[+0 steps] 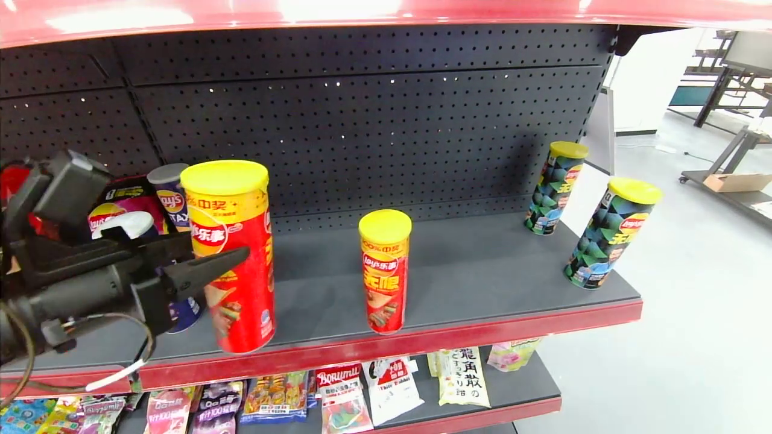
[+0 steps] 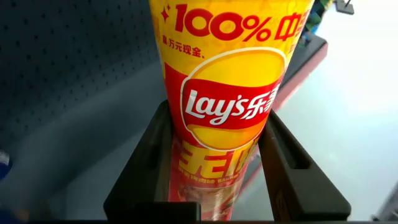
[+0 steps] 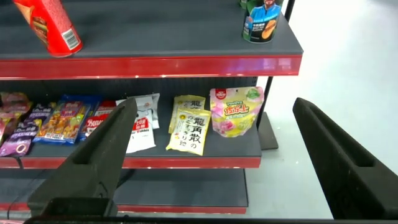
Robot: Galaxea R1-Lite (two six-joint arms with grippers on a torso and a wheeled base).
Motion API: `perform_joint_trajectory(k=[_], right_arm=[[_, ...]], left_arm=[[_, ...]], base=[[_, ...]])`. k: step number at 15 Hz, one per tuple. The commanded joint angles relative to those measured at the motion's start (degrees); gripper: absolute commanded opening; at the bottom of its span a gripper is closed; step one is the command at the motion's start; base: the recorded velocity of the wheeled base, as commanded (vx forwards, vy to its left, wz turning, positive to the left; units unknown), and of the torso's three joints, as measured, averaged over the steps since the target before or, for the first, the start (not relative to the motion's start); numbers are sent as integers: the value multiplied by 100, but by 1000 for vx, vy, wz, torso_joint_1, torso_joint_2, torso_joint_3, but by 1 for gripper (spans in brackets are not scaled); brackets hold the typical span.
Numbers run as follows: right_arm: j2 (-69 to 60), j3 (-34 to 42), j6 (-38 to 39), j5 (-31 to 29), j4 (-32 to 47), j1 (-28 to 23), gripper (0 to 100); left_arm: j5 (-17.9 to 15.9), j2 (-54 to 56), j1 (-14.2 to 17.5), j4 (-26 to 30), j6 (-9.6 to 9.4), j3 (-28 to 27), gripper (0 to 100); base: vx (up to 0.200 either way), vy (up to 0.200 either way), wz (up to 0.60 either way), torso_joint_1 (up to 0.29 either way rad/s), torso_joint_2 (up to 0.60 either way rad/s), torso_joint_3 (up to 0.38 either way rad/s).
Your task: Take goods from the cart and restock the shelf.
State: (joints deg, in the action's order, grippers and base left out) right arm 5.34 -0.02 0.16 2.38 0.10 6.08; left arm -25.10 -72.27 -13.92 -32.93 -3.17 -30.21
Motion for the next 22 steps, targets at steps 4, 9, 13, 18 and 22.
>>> perform_joint_trajectory(k=[4, 9, 13, 18, 22], right_arm=[[20, 2, 2, 0, -1, -2, 100], [20, 2, 2, 0, -1, -2, 100], [20, 2, 2, 0, -1, -2, 100], [29, -6, 2, 0, -1, -2, 100], [20, 2, 2, 0, -1, -2, 100]], left_arm=[[32, -1290, -84, -522, 361, -143, 0], [40, -1923, -58, -522, 361, -574, 0], [102, -2459, -58, -706, 299, -846, 0], [155, -3250, 12, -1436, 273, -1215, 0], [163, -3725, -93, -1453, 370, -1822, 0]], base=[[0, 0, 0, 0, 0, 0], [0, 0, 0, 0, 0, 0], [0, 0, 0, 0, 0, 0], [0, 0, 0, 0, 0, 0], [0, 0, 0, 0, 0, 0]])
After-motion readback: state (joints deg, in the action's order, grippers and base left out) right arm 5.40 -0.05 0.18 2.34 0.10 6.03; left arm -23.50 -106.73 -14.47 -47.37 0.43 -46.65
